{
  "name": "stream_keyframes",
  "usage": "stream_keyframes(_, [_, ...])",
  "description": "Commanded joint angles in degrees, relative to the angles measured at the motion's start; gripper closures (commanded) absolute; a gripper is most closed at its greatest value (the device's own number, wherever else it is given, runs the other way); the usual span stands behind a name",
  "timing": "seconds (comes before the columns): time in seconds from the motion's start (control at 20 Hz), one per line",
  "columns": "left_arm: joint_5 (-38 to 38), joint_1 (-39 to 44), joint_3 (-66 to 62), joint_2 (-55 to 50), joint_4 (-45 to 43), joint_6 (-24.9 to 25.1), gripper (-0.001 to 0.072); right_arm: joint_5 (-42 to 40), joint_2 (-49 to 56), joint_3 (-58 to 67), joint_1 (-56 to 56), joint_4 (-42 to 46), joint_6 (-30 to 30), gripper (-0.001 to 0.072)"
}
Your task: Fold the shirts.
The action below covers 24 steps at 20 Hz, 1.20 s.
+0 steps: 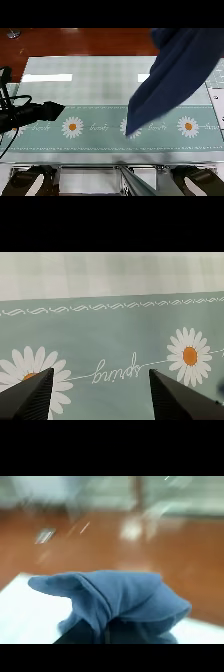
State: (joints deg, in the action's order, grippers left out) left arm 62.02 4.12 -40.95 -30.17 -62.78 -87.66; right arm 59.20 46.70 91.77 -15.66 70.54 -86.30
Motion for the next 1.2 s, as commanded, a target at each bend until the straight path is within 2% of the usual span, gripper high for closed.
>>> stream_keyframes(0.0, [-1.1,0.0,0.4,0.1,0.0,0.0,0.0003,4.9,4.9,-4.7,-11.8,-0.2,0.4,0.0686])
stream_keyframes(0.15, [-1.6,0.0,0.5,0.1,0.0,0.0,0.0004,0.6,11.6,-11.6,-21.4,-0.2,-0.3,0.0686])
stream_keyframes(0.3, [-1.5,0.0,0.5,0.1,0.0,0.0,0.0003,-1.9,19.3,-13.4,-28.4,-1.1,-1.6,0.0686])
stream_keyframes(0.5, [-1.6,0.0,1.3,0.0,0.0,0.0,0.0004,-3.1,27.6,-20.1,-30.1,-1.0,-9.2,0.0686])
stream_keyframes(0.55, [-1.6,0.0,1.8,0.1,0.0,0.0,0.0004,-3.5,28.9,-22.2,-30.1,-0.8,-11.4,0.0602])
stream_keyframes(0.6, [-1.6,0.0,2.4,0.0,0.0,0.0,0.0004,-2.9,30.1,-23.1,-30.1,0.1,-12.2,0.0206])
stream_keyframes(0.65, [-1.6,0.0,3.1,0.0,0.0,0.0,0.0003,-1.7,30.6,-22.9,-29.8,2.1,-12.2,0.0098])
stream_keyframes(0.8, [-1.3,-0.1,4.0,-0.3,-0.2,-0.2,0.0003,6.1,27.0,-19.4,-22.0,7.0,-12.2,0.0099])
stream_keyframes(0.9, [-1.3,-0.3,4.6,-1.7,-2.2,-5.2,0.0003,11.8,21.2,-19.3,-11.3,14.7,-12.5,0.01])
stream_keyframes(1.0, [-0.5,-1.9,5.8,-5.7,-4.6,-6.5,0.0004,16.4,14.3,-24.3,2.4,21.4,-14.0,0.0104])
stream_keyframes(1.1, [0.2,-4.8,8.2,-12.2,-1.1,-6.3,0.0005,12.2,5.4,-36.8,15.7,18.4,-15.1,0.0168])
stream_keyframes(1.15, [0.2,-5.8,10.0,-15.8,5.0,-3.1,0.0005,9.6,1.0,-43.8,20.8,13.1,-14.5,0.0167])
